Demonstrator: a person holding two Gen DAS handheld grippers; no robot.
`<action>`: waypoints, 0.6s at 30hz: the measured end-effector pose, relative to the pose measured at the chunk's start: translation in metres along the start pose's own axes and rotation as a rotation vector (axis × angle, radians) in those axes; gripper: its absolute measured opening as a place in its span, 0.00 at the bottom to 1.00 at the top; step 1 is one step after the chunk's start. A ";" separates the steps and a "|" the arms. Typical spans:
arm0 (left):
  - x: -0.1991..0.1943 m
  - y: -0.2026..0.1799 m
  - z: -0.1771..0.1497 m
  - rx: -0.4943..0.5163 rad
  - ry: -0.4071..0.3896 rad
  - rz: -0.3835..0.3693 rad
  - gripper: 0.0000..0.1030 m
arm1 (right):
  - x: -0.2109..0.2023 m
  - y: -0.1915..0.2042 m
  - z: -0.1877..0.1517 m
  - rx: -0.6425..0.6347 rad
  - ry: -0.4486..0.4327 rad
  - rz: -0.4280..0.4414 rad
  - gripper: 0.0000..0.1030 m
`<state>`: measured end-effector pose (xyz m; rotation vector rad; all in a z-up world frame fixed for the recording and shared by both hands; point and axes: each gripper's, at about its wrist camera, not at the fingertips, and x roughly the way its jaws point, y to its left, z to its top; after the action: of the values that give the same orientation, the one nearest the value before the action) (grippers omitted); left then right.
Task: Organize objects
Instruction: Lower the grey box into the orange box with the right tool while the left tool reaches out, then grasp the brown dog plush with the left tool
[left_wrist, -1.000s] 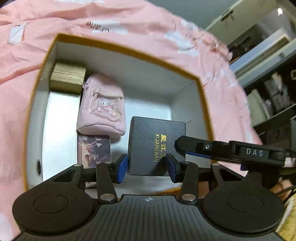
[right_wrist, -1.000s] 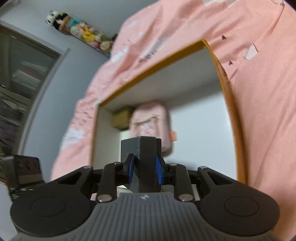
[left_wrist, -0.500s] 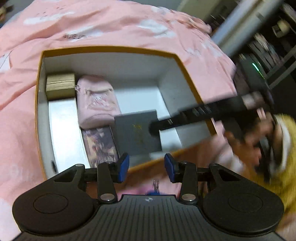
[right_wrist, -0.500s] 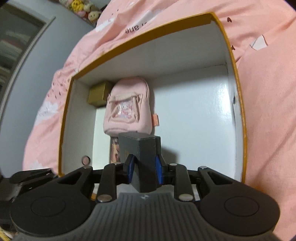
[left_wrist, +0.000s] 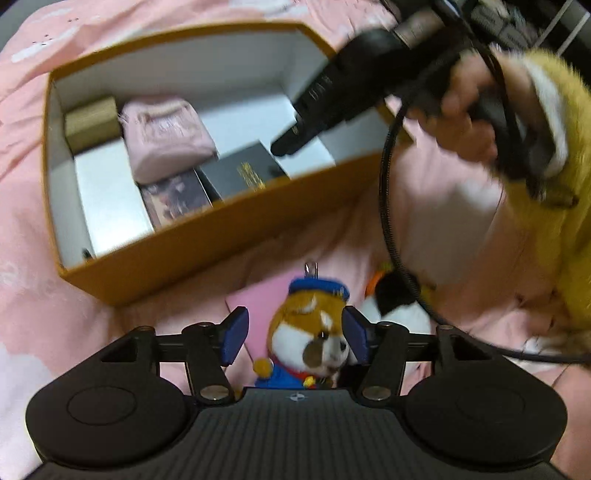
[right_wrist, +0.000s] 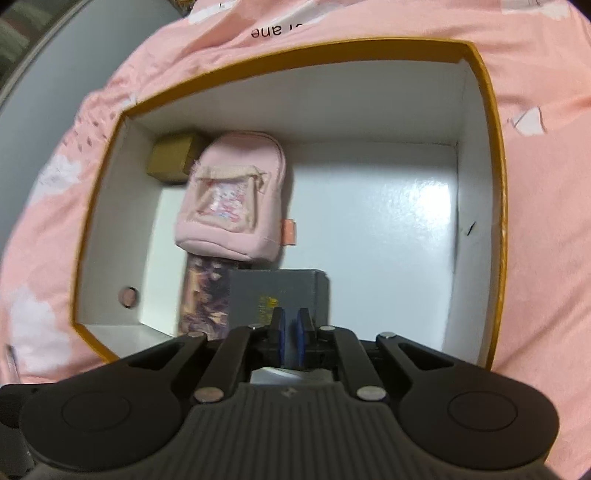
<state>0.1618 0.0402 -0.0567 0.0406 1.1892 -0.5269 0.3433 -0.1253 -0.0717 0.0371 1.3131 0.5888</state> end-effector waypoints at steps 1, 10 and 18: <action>0.003 -0.003 -0.002 0.017 0.008 0.003 0.67 | 0.002 0.001 -0.001 -0.015 0.002 -0.026 0.08; 0.027 -0.019 -0.014 0.123 0.081 0.042 0.73 | 0.021 0.014 -0.010 -0.152 0.020 -0.138 0.04; 0.037 -0.016 -0.015 0.073 0.074 0.034 0.68 | 0.015 0.011 -0.015 -0.127 -0.010 -0.092 0.04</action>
<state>0.1517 0.0171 -0.0913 0.1434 1.2390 -0.5430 0.3271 -0.1143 -0.0858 -0.1240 1.2583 0.5919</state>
